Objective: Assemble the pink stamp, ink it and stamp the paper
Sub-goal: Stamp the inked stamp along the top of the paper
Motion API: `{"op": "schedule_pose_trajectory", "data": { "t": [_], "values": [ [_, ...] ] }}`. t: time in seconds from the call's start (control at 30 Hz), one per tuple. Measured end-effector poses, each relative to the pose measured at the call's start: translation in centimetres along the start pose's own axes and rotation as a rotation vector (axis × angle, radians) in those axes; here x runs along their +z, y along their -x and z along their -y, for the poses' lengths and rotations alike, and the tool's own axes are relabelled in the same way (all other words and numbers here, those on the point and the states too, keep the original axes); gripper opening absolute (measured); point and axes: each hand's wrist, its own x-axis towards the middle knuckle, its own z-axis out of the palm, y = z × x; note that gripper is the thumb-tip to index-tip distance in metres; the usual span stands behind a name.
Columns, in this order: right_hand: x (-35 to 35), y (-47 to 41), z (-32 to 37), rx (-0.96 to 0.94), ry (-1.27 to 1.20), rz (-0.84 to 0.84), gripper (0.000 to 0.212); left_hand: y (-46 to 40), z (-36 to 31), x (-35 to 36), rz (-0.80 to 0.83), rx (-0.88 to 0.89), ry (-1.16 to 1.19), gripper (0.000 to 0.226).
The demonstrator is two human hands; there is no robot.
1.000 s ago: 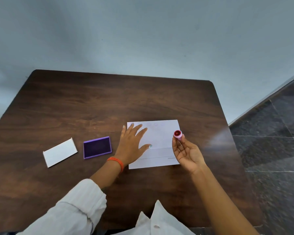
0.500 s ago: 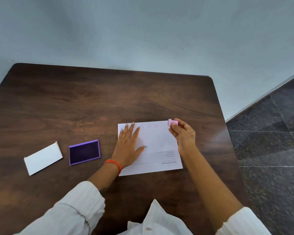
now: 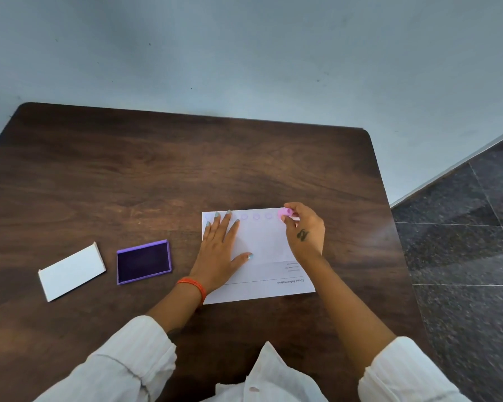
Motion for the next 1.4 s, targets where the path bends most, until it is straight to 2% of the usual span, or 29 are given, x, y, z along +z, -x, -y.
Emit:
{"op": "schedule_pose_trajectory", "data": {
  "t": [0.17, 0.63, 1.1, 1.4],
  "values": [
    [0.1, 0.0, 0.2, -0.030, 0.090, 0.013, 0.022, 0.0, -0.2, -0.3, 0.016, -0.004, 0.010, 0.077],
    [0.0, -0.5, 0.7, -0.209, 0.327, 0.076, 0.020, 0.0, -0.2, -0.2, 0.015, -0.011, 0.023, 0.080],
    [0.4, -1.2, 0.3, -0.336, 0.377, 0.085, 0.014, -0.1, 0.1, 0.2, -0.005, 0.003, 0.025, 0.080],
    [0.4, -1.3, 0.5, -0.358, 0.405, 0.095, 0.018, 0.0, 0.2, 0.3, -0.004, -0.003, 0.015, 0.077]
  ]
}}
